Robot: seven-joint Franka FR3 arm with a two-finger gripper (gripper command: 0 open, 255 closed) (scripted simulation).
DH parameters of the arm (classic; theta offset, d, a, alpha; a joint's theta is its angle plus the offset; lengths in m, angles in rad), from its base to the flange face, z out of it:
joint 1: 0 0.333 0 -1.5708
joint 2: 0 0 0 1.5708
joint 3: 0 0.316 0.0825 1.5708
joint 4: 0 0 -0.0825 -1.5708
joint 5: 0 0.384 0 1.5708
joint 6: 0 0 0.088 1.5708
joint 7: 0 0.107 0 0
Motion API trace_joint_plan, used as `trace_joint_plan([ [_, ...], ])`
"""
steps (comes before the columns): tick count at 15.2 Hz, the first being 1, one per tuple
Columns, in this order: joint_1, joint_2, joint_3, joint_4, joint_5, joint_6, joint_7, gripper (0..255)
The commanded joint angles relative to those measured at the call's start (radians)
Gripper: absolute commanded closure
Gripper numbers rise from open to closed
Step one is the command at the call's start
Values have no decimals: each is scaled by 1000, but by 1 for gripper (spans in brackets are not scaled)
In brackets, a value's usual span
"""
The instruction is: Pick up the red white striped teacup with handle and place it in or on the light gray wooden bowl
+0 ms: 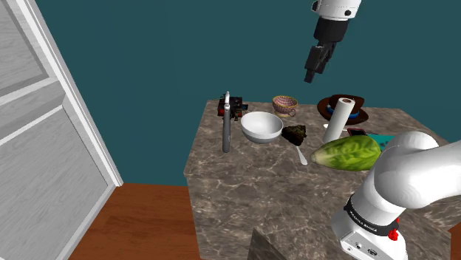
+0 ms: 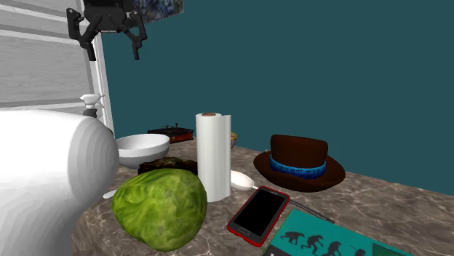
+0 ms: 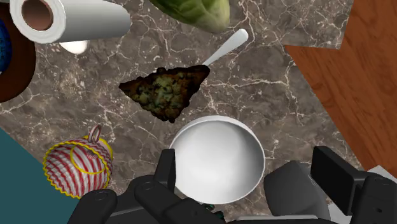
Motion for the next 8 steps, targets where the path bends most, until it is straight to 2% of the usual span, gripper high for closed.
trace_joint_plan([
  [1, 0, 0, 0, 0, 0, 0, 0, 0],
  [8, -25, 159, -69, -50, -65, 204, -50, 0],
])
